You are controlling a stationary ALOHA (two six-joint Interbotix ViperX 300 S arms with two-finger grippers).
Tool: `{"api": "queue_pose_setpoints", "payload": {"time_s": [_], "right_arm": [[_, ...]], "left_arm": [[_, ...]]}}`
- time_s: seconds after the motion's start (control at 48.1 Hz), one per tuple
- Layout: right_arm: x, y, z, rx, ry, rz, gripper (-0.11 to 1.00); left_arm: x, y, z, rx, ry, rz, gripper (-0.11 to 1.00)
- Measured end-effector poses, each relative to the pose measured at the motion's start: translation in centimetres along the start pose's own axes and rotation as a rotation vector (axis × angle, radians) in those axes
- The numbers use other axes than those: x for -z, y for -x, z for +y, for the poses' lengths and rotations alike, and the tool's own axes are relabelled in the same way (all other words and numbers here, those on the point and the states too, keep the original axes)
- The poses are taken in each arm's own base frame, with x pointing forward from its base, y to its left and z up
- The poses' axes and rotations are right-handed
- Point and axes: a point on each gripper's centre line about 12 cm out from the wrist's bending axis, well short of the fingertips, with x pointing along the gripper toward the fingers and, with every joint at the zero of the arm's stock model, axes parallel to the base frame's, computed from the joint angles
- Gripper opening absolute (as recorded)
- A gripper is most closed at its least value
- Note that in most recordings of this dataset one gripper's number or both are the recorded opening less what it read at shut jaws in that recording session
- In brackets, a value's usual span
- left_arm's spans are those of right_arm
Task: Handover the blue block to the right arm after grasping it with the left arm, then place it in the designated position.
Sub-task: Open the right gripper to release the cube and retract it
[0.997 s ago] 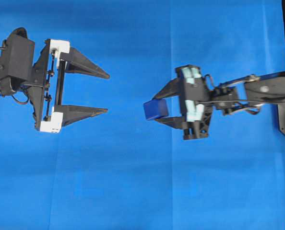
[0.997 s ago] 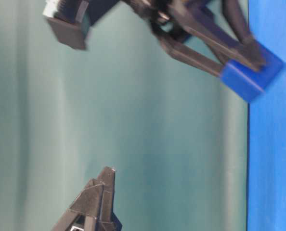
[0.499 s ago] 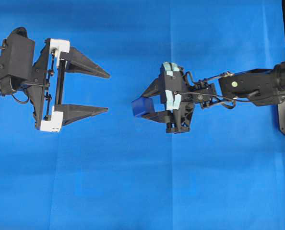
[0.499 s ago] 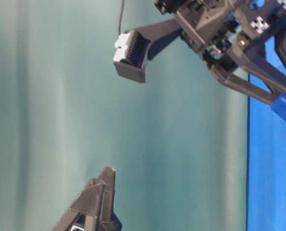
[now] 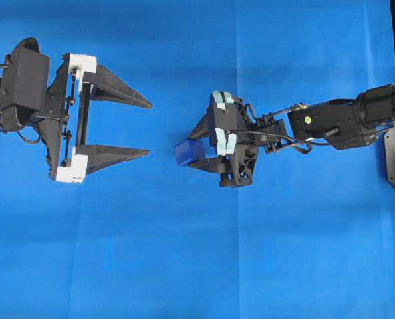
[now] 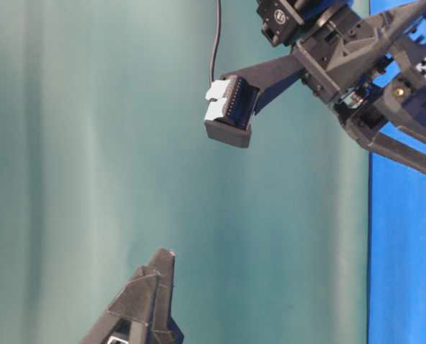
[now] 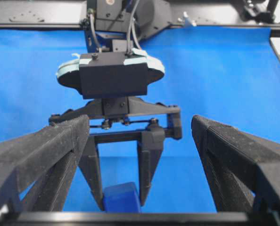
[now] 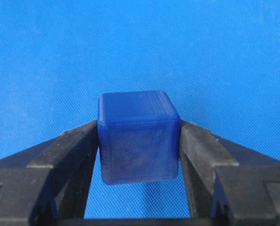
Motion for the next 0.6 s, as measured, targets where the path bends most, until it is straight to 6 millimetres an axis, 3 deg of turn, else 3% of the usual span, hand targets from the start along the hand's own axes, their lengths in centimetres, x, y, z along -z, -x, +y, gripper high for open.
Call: {"api": "queue_pose_setpoints", "payload": {"time_s": [0.602], "right_arm": [[0.12, -0.61, 0.13, -0.021, -0.004, -0.02, 0.37]], "left_arm": [[0.02, 0.0, 0.05, -0.002, 0.002, 0.002, 0.93]]}}
